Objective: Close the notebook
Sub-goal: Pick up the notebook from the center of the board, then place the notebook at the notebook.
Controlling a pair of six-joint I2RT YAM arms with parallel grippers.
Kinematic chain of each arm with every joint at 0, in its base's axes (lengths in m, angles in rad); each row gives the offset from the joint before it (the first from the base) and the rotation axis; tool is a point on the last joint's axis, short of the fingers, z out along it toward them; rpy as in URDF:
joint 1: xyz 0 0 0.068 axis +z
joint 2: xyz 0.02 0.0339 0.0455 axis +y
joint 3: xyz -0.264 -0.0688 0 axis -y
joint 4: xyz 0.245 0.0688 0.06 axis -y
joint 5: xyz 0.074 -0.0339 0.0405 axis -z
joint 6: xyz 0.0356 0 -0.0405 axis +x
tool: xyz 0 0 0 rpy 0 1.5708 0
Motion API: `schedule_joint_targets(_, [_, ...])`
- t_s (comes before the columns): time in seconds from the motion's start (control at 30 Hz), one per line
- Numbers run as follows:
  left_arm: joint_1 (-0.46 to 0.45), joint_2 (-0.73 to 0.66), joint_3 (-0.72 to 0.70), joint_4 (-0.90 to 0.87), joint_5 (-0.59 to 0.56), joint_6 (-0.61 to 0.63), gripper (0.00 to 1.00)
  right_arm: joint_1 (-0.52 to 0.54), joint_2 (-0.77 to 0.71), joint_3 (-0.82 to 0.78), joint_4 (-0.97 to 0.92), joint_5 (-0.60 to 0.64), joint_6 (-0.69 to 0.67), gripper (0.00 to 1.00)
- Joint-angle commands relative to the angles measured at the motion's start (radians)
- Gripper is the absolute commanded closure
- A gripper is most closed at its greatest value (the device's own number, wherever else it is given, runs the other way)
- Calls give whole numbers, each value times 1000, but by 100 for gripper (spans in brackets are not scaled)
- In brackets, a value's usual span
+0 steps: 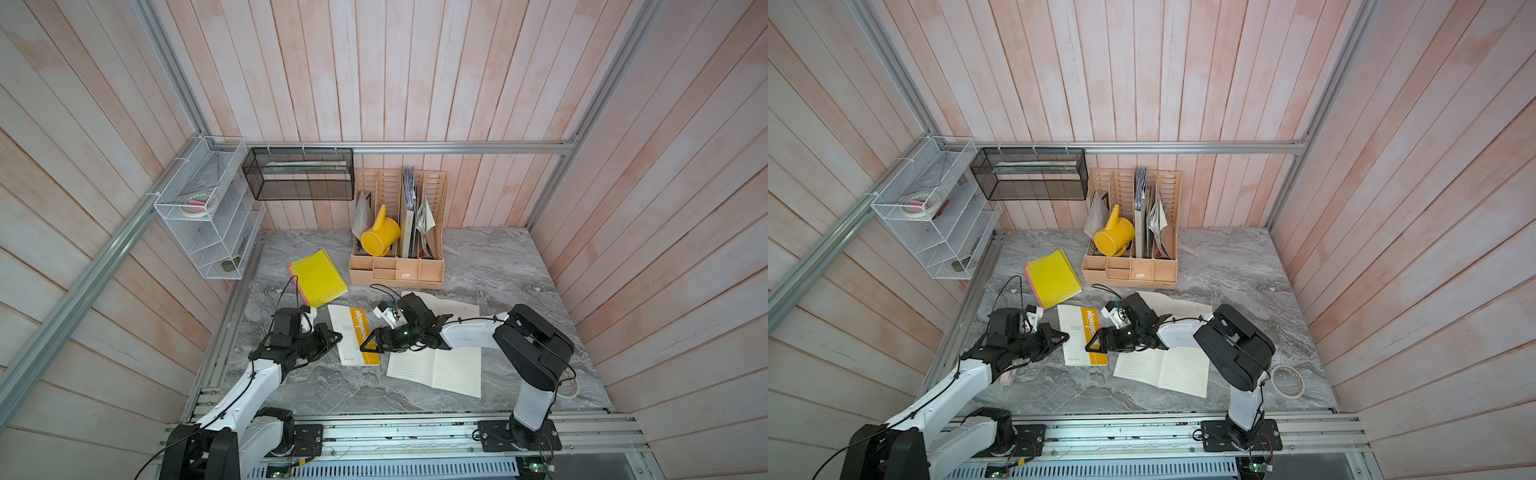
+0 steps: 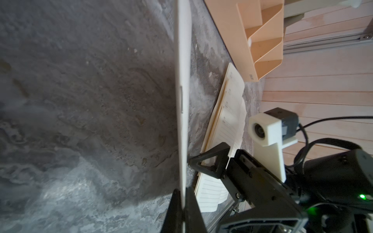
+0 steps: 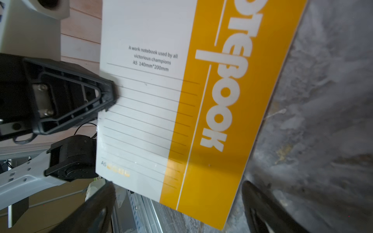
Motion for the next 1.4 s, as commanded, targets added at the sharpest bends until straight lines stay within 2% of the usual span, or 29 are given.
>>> schedule_joint_targets(0.0, [5, 5, 118, -212, -24, 66, 100, -12, -62, 59, -86, 21, -44, 2])
schedule_joint_targets(0.17, [7, 25, 266, -306, -61, 115, 100, -37, -127, 81, -139, 38, -70, 2])
schedule_joint_targets(0.43, [75, 99, 400, -266, -65, 168, 100, -96, -233, 37, -176, 45, -88, 2])
schedule_joint_targets(0.7, [192, 224, 519, -146, -30, 209, 100, -130, -308, -45, -133, 54, -61, 2])
schedule_joint_targets(0.93, [253, 417, 595, -24, 27, 225, 100, -142, -321, -60, -149, 50, -71, 2])
schedule_joint_targets(1.37, [324, 692, 686, 235, 142, 110, 100, -189, -365, -121, -161, 50, -68, 2])
